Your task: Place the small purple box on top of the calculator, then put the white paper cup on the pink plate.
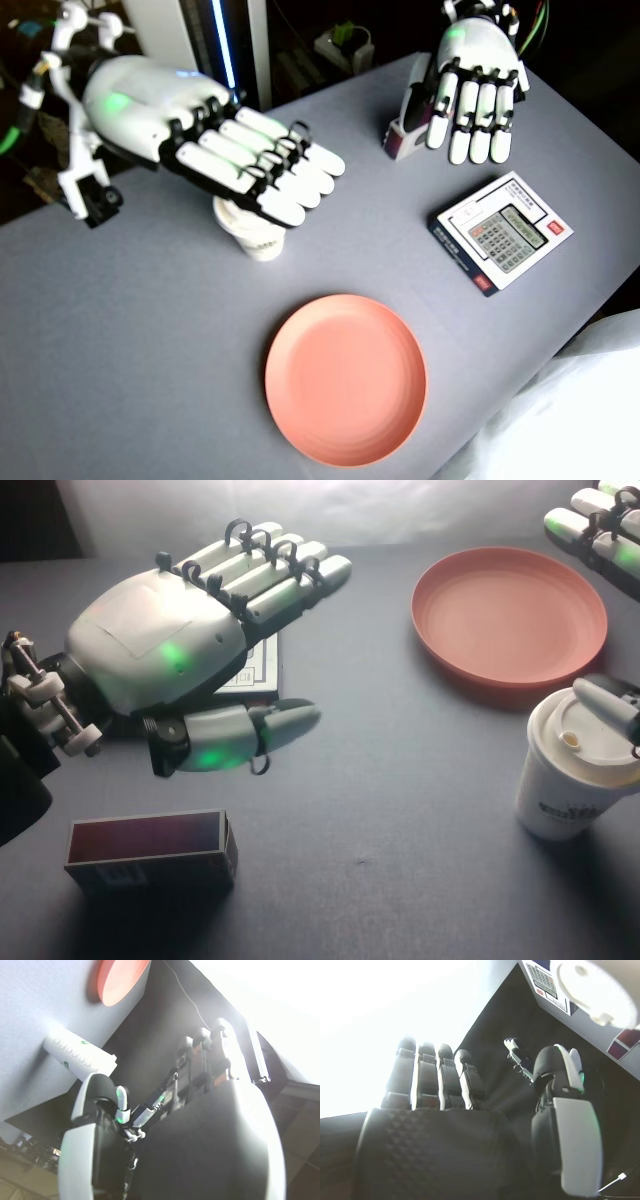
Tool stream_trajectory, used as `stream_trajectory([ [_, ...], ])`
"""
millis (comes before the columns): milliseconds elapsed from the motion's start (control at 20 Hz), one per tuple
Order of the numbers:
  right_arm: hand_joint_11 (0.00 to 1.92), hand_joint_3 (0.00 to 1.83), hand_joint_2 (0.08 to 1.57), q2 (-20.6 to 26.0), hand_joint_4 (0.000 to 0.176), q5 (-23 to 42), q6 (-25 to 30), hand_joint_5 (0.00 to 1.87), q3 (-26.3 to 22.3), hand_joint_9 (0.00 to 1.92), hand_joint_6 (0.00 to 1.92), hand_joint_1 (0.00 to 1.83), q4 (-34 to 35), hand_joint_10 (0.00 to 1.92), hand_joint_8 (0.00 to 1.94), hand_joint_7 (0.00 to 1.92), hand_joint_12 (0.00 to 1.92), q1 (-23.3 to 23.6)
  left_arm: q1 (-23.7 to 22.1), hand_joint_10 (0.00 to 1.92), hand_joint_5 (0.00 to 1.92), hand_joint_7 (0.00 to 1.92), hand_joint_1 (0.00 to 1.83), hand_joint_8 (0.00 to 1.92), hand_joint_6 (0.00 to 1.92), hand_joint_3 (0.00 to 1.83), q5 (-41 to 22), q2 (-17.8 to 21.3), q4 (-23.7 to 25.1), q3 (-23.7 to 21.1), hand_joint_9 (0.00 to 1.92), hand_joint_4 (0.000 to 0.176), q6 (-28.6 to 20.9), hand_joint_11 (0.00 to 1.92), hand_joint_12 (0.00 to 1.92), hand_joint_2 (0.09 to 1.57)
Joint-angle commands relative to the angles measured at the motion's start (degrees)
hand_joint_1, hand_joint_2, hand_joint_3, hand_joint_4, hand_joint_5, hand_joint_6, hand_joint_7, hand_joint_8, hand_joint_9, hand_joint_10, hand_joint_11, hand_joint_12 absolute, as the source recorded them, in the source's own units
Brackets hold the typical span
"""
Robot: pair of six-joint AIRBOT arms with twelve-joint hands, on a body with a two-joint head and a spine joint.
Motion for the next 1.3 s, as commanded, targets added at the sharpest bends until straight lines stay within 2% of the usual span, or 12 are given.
stream_trajectory([
  [0, 0.0, 0.21, 1.14, -0.18, 0.0, 7.34, -0.09, 0.0, 0.05, 0.0, 0.0, 0.25, -0.26, 0.0, 0.0, 0.0, 0.0, 0.33, -0.98, 0.0, 0.0, 0.0, 0.13, 0.0, 0.0, 0.03, -6.97, -0.27, -0.01, -0.06, 0.0, 0.014, 0.06, 0.0, 0.0, 1.29],
  [150, 0.0, 0.15, 1.18, -0.48, 0.0, 7.33, -0.09, 0.0, 0.18, 0.0, 0.0, 0.27, 0.4, 0.0, 0.0, 0.0, 0.0, 0.05, -0.99, 0.0, 0.0, 0.0, 0.09, 0.0, 0.0, 0.02, -6.55, -0.54, -0.15, 0.17, 0.0, 0.032, 0.03, 0.0, 0.0, 1.29],
  [450, 0.0, 0.14, 1.22, -0.55, 0.0, 7.35, -0.08, 0.0, 0.22, 0.0, 0.0, 0.28, 1.48, 0.0, 0.0, 0.0, 0.0, -0.63, 0.27, 0.0, 0.0, 0.0, 0.14, 0.0, 0.0, 0.0, -6.51, 1.22, -0.25, -0.78, 0.0, 0.019, -0.18, 0.0, 0.0, 1.25],
  [500, 0.0, 0.13, 1.22, -0.55, 0.0, 7.35, -0.08, 0.0, 0.21, 0.0, 0.0, 0.27, 1.55, 0.0, 0.0, 0.0, 0.0, -0.64, 1.02, 0.0, 0.0, 0.0, 0.14, 0.0, 0.0, 0.0, -6.64, 1.91, -0.25, -1.27, 0.0, 0.021, -0.19, 0.0, 0.0, 1.24],
  [550, 0.0, 0.13, 1.22, -0.55, 0.0, 7.35, -0.08, 0.0, 0.21, 0.0, 0.0, 0.26, 1.56, 0.0, 0.0, 0.0, 0.0, -0.65, 1.54, 0.0, 0.0, 0.0, 0.12, 0.0, 0.0, 0.0, -6.69, 2.5, -0.25, -1.75, 0.0, 0.036, -0.19, 0.0, 0.0, 1.24],
  [700, 0.0, 0.11, 1.22, -0.54, 0.0, 7.35, -0.08, 0.0, 0.21, 0.0, 0.0, 0.24, 1.75, 0.0, 0.0, 0.0, 0.0, -0.76, 3.85, 0.0, 0.0, 0.0, 0.19, 0.0, 0.0, 0.0, -7.29, 5.07, -0.25, -3.78, 0.0, 0.032, -0.21, 0.0, 0.0, 1.21],
  [750, 0.0, 0.11, 1.22, -0.54, 0.0, 7.35, -0.08, 0.0, 0.21, 0.0, 0.0, 0.22, 1.82, 0.0, 0.0, 0.0, 0.0, -0.77, 5.01, 0.0, 0.0, 0.0, 0.2, 0.0, 0.0, 0.0, -7.49, 6.3, -0.32, -4.62, 0.0, 0.042, -0.29, 0.0, 0.0, 1.21],
  [900, 0.0, 0.1, 1.23, -0.54, 0.0, 7.34, -0.08, 0.0, 0.22, 0.0, 0.0, 0.22, 2.02, 0.0, 0.0, 0.0, 0.0, -0.86, 8.55, 0.0, 0.0, 0.0, 0.29, 0.0, 0.0, 0.0, -8.01, 8.74, -0.81, -6.32, 0.0, 0.042, -1.48, 0.0, 0.0, 1.17],
  [1000, 0.0, 0.1, 1.24, -0.54, 0.0, 7.33, -0.08, 0.0, 0.22, 0.0, 0.0, 0.23, 2.35, 0.0, 0.0, 0.0, 0.0, -0.98, 11.28, 0.0, 0.0, 0.0, 0.32, 0.0, 0.0, 0.0, -8.85, 9.31, -2.56, -6.87, 0.0, 0.054, -1.48, 0.0, 0.0, 1.15],
  [1050, 0.0, 0.1, 1.25, -0.54, 0.0, 7.32, -0.08, 0.0, 0.22, 0.0, 0.0, 0.23, 2.48, 0.0, 0.0, 0.0, 0.0, -1.09, 12.22, 0.0, 0.0, 0.0, 0.35, 0.0, 0.0, 0.0, -9.05, 9.26, -3.2, -6.92, 0.0, 0.044, -1.49, 0.0, 0.0, 1.14],
  [1150, 0.0, 0.09, 1.25, -0.54, 0.0, 7.3, 0.01, 0.0, 0.23, 0.0, 0.0, 0.27, 2.72, 0.0, 0.0, 0.0, 0.0, -1.43, 13.31, 0.0, 0.0, 0.0, 0.32, 0.0, 0.0, 0.0, -9.12, 9.18, -3.89, -7.11, 0.0, 0.051, -1.49, 0.0, 0.0, 1.13],
  [1250, 0.0, 0.07, 1.25, -0.54, 0.0, 7.3, 0.01, 0.0, 0.25, 0.0, 0.0, 0.31, 2.88, 0.0, 0.0, 0.0, 0.0, -1.62, 14.61, 0.0, 0.0, 0.0, 0.37, 0.0, 0.0, 0.0, -9.12, 9.33, -4.51, -7.32, 0.0, 0.084, -1.49, 0.0, 0.0, 1.1],
])
